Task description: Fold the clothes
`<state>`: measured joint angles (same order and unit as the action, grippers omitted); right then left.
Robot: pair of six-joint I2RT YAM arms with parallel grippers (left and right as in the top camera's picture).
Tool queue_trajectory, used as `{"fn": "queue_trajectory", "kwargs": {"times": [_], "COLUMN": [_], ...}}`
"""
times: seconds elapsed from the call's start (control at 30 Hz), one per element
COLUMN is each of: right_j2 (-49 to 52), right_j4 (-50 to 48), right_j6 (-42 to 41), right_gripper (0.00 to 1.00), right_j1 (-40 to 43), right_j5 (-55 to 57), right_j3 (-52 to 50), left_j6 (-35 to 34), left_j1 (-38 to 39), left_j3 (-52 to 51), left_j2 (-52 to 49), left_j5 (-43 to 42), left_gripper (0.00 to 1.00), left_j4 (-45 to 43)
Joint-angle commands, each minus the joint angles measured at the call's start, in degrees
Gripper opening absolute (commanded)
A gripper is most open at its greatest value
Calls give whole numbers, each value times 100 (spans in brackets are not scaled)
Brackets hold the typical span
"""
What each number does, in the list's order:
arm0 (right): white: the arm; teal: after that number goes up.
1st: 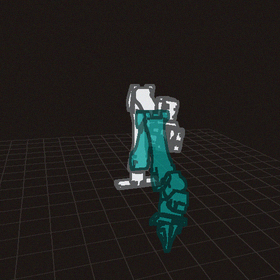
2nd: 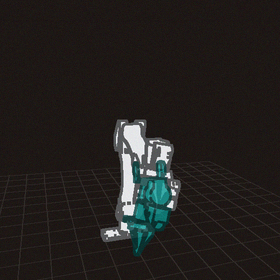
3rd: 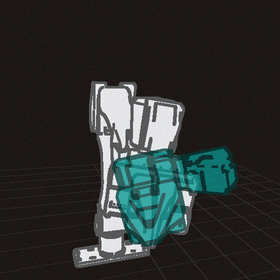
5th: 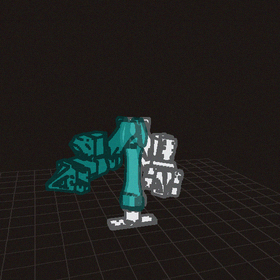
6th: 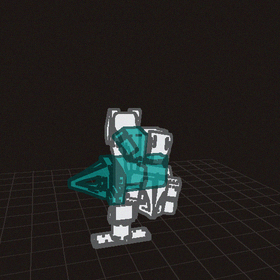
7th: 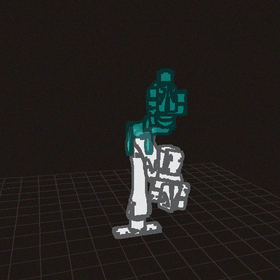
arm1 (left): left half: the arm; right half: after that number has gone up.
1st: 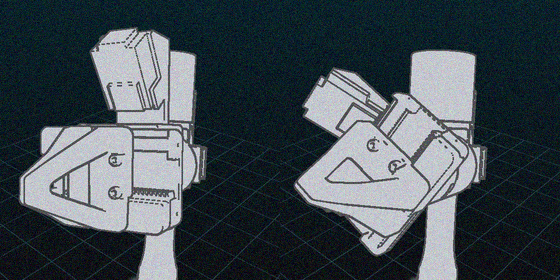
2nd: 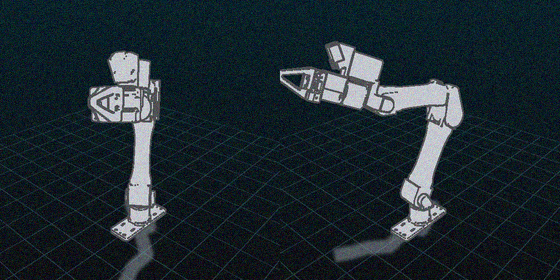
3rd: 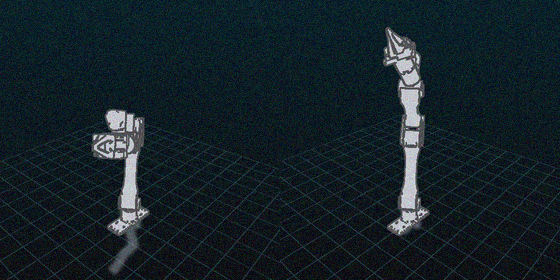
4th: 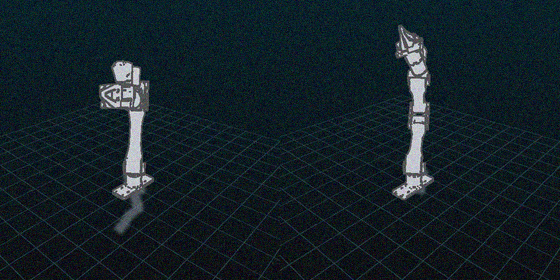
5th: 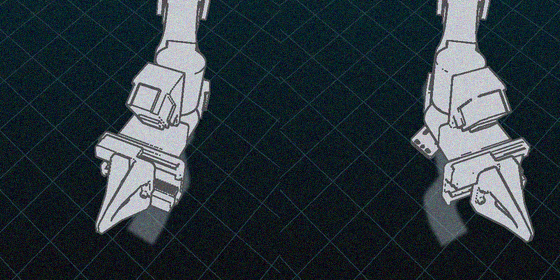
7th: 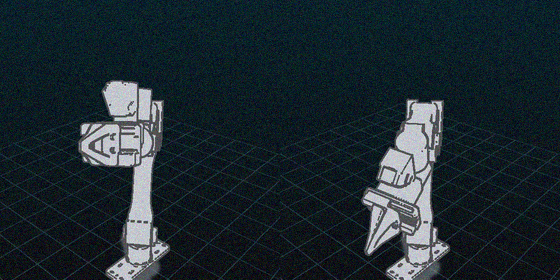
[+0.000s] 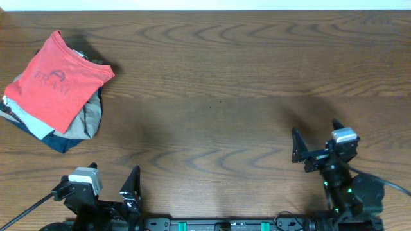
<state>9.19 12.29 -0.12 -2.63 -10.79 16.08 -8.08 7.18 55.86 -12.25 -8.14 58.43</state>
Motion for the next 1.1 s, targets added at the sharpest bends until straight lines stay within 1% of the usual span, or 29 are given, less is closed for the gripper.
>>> {"fn": "queue_trajectory", "kwargs": {"times": [0.0,0.1,0.2,0.27,0.37,0.47,0.57,0.63,0.8,1.0,1.07], "right_j2": [-387,-658,-901,-892,-892,-892,-892,-892,-892,-892,-892], "right_j4": [-402,-704,-844,-1027,-1137,-870,-841,-839,-815,-813,-828], "right_j6": [205,450,879,1064,1091,1038,1025,931,46,-39,-284], "right_gripper": [99,99,99,99,99,99,99,99,99,99,99], "right_j1": [-66,-66,-66,-66,-63,-66,-61,-33,-26,-26,-26], "right_j5": [28,28,31,28,52,87,422,669,1252,1298,1447], "right_j3": [-520,-885,-1182,-1346,-1543,-1576,-1574,-1574,-1576,-1576,-1576], "left_j6": [48,48,48,48,48,48,48,48,48,48,48], "left_j1": [-9,-9,-9,-9,-9,-9,-9,-9,-9,-9,-9], "left_j3": [-17,-17,-17,-17,-17,-17,-17,-17,-17,-17,-17], "left_j2": [7,7,7,7,7,7,7,7,7,7,7], "left_j5": [74,72,74,72,74,72,72,72,74,72,72], "left_gripper": [98,98,98,98,98,98,98,98,98,98,98], "left_j4": [-22,-22,-22,-22,-22,-22,-22,-22,-22,-22,-22]}}
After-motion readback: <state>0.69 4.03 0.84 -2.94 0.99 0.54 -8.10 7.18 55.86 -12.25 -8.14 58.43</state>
